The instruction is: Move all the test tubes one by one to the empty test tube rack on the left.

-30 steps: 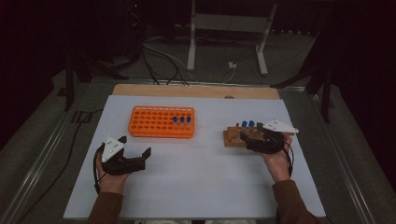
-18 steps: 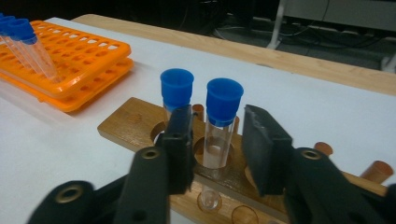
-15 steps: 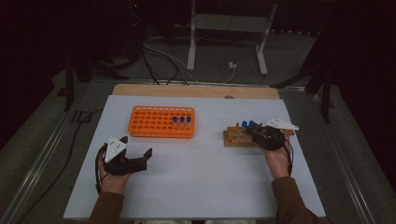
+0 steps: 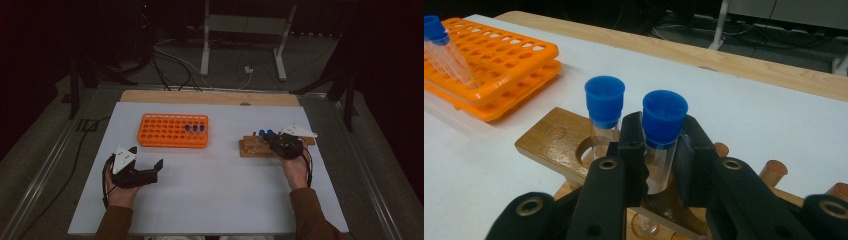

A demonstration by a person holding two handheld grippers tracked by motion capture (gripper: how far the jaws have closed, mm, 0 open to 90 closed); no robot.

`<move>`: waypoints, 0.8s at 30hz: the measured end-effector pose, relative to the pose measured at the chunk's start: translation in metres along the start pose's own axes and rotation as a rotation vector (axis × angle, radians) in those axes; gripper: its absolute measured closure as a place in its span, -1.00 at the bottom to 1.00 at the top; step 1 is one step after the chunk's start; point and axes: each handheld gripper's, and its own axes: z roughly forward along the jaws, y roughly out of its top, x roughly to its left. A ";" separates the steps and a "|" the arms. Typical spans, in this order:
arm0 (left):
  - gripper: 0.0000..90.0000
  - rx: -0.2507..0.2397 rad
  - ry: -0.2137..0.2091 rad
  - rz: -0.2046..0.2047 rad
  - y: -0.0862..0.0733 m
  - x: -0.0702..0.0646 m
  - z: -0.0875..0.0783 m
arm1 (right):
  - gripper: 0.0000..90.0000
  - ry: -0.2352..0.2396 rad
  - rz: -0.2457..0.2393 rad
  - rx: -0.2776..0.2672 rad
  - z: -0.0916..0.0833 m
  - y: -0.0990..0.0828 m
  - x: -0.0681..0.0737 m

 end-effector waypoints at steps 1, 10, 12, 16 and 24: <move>-0.99 0.002 0.000 0.000 0.000 0.000 0.000 | 0.71 -0.002 -0.002 0.001 0.000 0.000 0.000; -0.99 0.003 -0.007 0.007 -0.001 -0.004 0.001 | 0.71 -0.007 -0.010 0.007 -0.001 0.001 0.000; -0.99 0.004 -0.008 0.008 -0.001 -0.004 0.002 | 0.71 -0.006 -0.009 0.007 -0.001 0.001 0.000; -0.99 0.008 -0.008 0.010 -0.001 -0.005 0.002 | 0.71 -0.007 -0.008 0.001 -0.002 0.003 0.000; -0.99 0.009 -0.011 0.013 -0.002 -0.006 0.003 | 0.72 -0.009 -0.014 -0.022 -0.008 0.011 0.000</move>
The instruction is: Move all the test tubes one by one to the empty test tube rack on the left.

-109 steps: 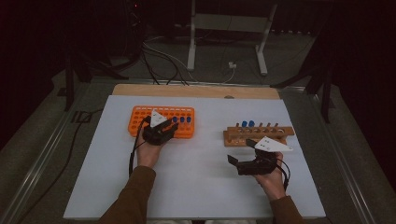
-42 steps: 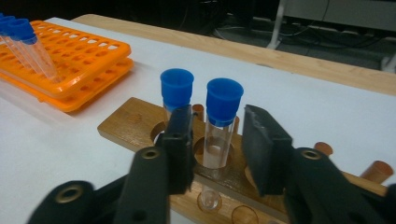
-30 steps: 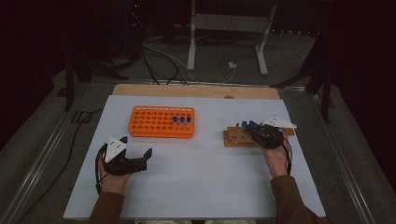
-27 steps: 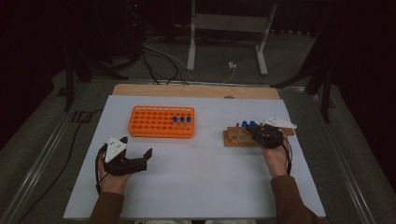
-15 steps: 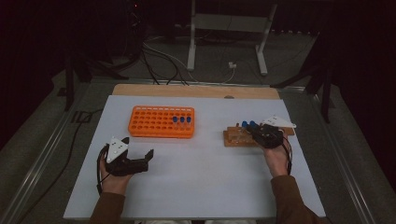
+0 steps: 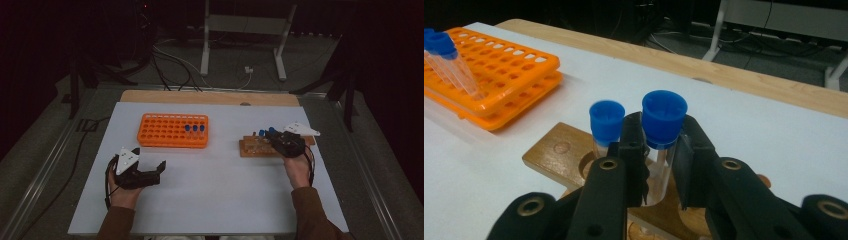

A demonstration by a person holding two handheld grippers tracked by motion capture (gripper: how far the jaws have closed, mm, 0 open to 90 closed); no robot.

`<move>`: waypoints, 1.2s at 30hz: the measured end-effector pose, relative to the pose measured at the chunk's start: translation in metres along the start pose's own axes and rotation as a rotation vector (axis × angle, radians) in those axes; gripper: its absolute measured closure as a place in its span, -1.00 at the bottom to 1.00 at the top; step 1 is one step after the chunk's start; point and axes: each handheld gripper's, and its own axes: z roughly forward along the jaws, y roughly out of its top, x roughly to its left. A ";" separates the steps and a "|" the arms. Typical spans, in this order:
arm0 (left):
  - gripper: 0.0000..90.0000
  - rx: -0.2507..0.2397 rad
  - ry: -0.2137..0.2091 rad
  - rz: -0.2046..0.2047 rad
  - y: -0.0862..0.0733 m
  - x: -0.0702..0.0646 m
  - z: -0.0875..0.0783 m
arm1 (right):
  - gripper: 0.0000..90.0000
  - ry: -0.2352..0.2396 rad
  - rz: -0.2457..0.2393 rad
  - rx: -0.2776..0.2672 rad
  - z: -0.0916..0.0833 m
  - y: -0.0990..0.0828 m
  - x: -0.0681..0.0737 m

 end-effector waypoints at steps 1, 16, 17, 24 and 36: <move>-0.99 0.000 0.000 -0.001 0.000 0.000 0.000 | 0.71 -0.001 -0.001 -0.002 -0.001 0.001 0.000; -0.99 0.005 -0.006 0.002 -0.001 -0.003 0.001 | 0.72 -0.004 -0.009 -0.024 -0.011 0.017 0.001; -0.99 0.006 -0.006 0.002 -0.001 -0.003 0.002 | 0.72 -0.004 -0.010 -0.025 -0.012 0.018 0.001; -0.99 0.009 -0.008 0.004 -0.001 -0.003 0.002 | 0.72 0.001 -0.013 -0.041 -0.019 0.027 0.002; -0.99 0.014 -0.014 0.008 -0.002 -0.005 0.003 | 0.72 0.001 -0.017 -0.071 -0.032 0.039 0.002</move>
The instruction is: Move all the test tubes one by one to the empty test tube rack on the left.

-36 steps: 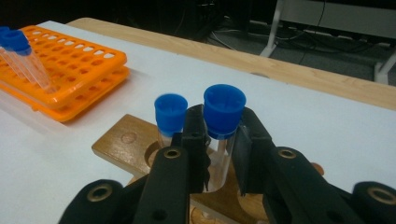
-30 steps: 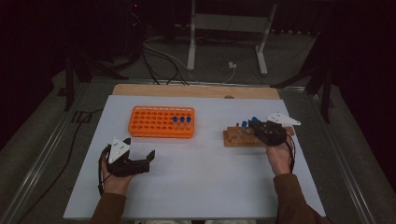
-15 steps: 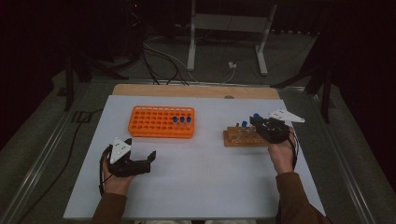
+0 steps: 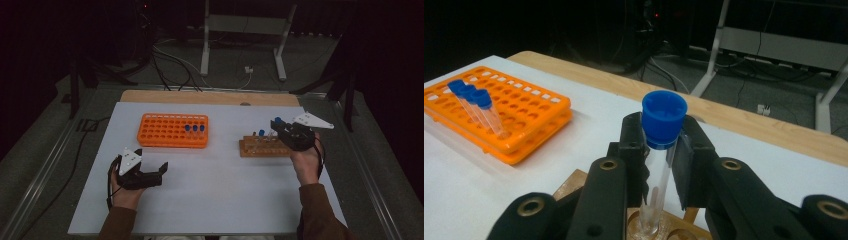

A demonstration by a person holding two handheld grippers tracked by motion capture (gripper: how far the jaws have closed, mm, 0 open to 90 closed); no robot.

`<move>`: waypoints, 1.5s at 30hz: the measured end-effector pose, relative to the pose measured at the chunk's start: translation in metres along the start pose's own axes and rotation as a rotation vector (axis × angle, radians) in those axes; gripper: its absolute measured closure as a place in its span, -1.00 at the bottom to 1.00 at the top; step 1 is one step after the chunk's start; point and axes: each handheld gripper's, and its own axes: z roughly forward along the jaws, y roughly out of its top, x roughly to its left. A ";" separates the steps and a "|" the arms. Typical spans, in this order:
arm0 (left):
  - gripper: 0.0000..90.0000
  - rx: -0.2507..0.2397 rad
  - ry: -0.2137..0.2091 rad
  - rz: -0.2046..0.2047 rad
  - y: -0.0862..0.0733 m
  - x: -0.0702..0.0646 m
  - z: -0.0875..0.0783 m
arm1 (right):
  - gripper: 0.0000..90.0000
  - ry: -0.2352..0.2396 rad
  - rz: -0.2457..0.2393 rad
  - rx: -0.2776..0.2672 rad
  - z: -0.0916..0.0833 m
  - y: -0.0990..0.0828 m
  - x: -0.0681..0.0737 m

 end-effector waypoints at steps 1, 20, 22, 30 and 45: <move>-0.99 0.001 0.000 0.000 0.000 0.000 0.000 | 0.72 0.001 0.000 -0.004 -0.001 0.001 0.000; -0.99 0.003 -0.003 0.005 0.000 -0.002 0.001 | 0.72 0.059 -0.062 0.022 -0.014 0.001 0.024; -0.99 0.006 -0.007 0.005 0.000 -0.003 0.001 | 0.72 0.069 -0.061 0.029 -0.015 -0.001 0.027; -0.99 -0.004 -0.029 0.015 0.004 -0.009 0.001 | 0.71 0.117 -0.053 0.029 -0.017 -0.006 0.037; -0.99 0.016 -0.113 0.069 0.028 -0.029 0.014 | 0.71 0.211 -0.067 0.062 0.000 -0.014 0.065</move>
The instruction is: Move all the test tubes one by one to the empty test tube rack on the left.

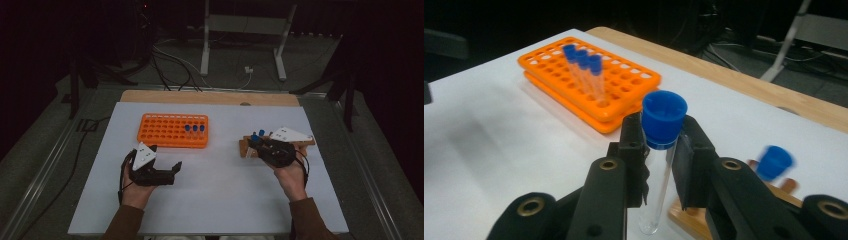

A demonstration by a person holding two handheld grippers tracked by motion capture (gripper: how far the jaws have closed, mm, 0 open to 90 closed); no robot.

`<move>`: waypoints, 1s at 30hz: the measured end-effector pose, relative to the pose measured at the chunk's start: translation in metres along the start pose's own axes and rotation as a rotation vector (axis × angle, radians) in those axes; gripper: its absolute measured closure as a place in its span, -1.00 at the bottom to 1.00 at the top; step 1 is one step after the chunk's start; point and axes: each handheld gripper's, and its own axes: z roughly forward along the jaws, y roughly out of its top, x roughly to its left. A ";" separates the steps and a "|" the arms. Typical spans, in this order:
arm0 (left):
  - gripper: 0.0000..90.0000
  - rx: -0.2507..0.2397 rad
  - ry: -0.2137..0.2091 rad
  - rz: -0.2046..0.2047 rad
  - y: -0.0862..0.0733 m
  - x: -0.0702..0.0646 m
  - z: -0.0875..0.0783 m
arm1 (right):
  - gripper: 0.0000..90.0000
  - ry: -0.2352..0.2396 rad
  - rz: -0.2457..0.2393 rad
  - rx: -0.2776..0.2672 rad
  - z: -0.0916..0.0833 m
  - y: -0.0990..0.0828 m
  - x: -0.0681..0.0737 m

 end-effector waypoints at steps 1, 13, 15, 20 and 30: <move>-0.99 0.001 -0.004 0.004 0.002 -0.001 0.002 | 0.71 0.006 0.000 0.001 0.002 0.000 0.002; -0.98 0.002 -0.088 0.041 0.018 -0.021 0.026 | 0.71 0.079 -0.009 0.009 0.024 0.006 0.027; -0.98 0.001 -0.093 0.042 0.020 -0.023 0.029 | 0.71 0.091 -0.007 0.010 0.028 0.007 0.030; -0.98 0.002 -0.124 0.040 0.024 -0.030 0.038 | 0.71 0.112 -0.008 0.013 0.035 0.010 0.037; -0.87 0.014 -0.156 0.046 0.028 -0.044 0.053 | 0.71 0.147 -0.004 0.014 0.047 0.013 0.050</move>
